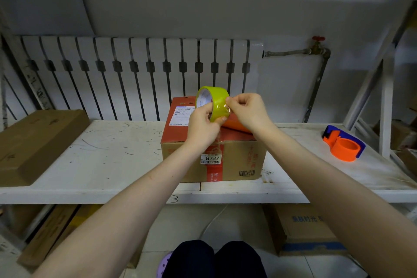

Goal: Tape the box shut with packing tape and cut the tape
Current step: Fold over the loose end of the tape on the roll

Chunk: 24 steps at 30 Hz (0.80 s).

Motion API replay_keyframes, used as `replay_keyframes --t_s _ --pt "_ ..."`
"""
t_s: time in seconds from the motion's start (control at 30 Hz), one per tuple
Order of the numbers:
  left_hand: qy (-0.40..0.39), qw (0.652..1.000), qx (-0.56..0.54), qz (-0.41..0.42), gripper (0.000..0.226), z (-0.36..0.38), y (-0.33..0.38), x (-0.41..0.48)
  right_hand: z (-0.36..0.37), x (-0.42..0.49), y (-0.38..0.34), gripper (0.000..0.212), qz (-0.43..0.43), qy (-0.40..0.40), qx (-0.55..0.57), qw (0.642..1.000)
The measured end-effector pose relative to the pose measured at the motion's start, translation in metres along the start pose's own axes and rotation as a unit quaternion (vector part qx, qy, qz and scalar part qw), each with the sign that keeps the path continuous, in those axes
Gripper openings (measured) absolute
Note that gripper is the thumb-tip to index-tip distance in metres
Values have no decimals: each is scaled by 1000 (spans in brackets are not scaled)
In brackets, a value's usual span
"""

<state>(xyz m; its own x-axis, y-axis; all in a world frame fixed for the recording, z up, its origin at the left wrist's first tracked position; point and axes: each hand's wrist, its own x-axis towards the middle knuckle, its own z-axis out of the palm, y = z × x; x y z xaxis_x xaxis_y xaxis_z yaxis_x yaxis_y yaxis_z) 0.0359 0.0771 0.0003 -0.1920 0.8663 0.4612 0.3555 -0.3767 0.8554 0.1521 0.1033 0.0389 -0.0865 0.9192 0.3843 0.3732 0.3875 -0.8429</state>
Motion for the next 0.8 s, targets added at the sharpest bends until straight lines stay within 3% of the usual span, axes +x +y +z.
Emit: replay_keyframes --t_s 0.3,0.6,0.8 --pt "1 1000 10 4 17 2 -4 -1 -3 -1 -5 40 43 45 -21 998" --pt "1 1000 5 -11 19 4 -2 -1 -6 -7 -8 20 132 49 88 986" --pt "8 999 16 -40 12 4 -6 -1 -14 -12 -6 20 299 18 311 902"
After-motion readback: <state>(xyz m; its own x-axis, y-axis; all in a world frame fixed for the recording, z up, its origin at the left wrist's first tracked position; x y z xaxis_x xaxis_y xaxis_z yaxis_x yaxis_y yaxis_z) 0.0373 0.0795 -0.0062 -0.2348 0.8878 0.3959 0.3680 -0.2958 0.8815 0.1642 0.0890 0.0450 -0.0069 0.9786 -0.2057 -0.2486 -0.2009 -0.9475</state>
